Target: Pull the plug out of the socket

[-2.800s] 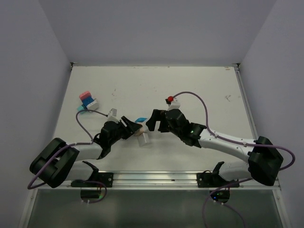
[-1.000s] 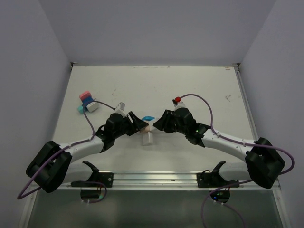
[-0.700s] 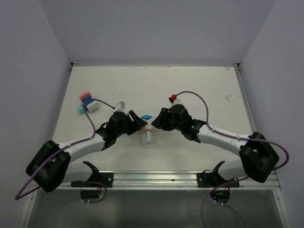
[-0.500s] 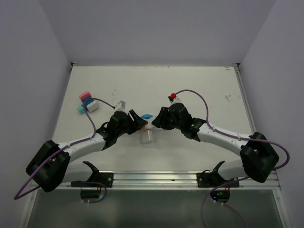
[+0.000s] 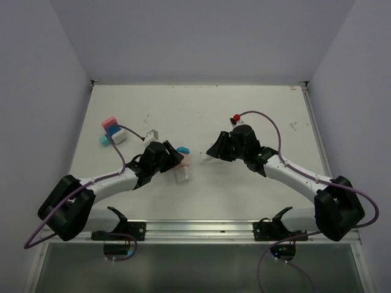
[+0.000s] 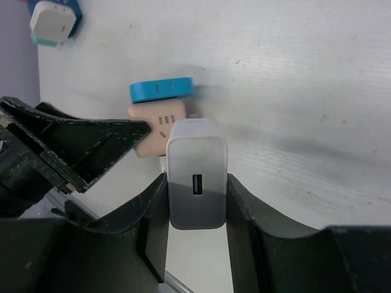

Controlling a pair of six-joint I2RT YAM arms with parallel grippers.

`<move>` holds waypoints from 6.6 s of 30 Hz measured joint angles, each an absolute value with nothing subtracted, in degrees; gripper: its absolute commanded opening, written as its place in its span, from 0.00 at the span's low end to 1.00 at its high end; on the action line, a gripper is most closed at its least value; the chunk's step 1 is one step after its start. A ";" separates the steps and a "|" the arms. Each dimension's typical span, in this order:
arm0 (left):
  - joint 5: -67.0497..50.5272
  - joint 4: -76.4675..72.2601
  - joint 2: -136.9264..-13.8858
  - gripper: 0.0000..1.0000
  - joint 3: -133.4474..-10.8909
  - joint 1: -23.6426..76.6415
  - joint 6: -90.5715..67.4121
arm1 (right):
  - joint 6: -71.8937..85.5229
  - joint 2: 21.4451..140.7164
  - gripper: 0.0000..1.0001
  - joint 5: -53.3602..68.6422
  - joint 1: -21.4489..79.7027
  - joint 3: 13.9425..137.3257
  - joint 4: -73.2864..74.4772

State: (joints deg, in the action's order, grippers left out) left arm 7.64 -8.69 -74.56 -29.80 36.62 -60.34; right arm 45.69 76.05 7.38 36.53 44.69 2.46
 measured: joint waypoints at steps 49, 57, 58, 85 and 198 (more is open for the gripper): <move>0.14 -7.75 -73.34 0.00 -30.26 33.39 -54.46 | 36.34 78.26 0.91 18.44 4.10 34.85 -9.19; -2.28 -14.20 -73.93 0.00 -25.15 32.67 -57.54 | 35.22 63.70 0.92 15.27 18.92 30.48 -6.48; -2.83 -15.09 -74.41 0.00 -24.82 32.62 -57.98 | 35.75 62.76 0.92 14.41 21.69 29.54 -6.61; -1.26 -19.64 -73.30 0.00 -20.71 32.82 -66.59 | 45.36 85.60 0.70 2.33 53.34 35.79 -12.12; 17.89 -24.71 -70.26 0.00 -41.41 27.38 -59.09 | 35.57 74.04 0.00 8.60 52.60 38.30 9.85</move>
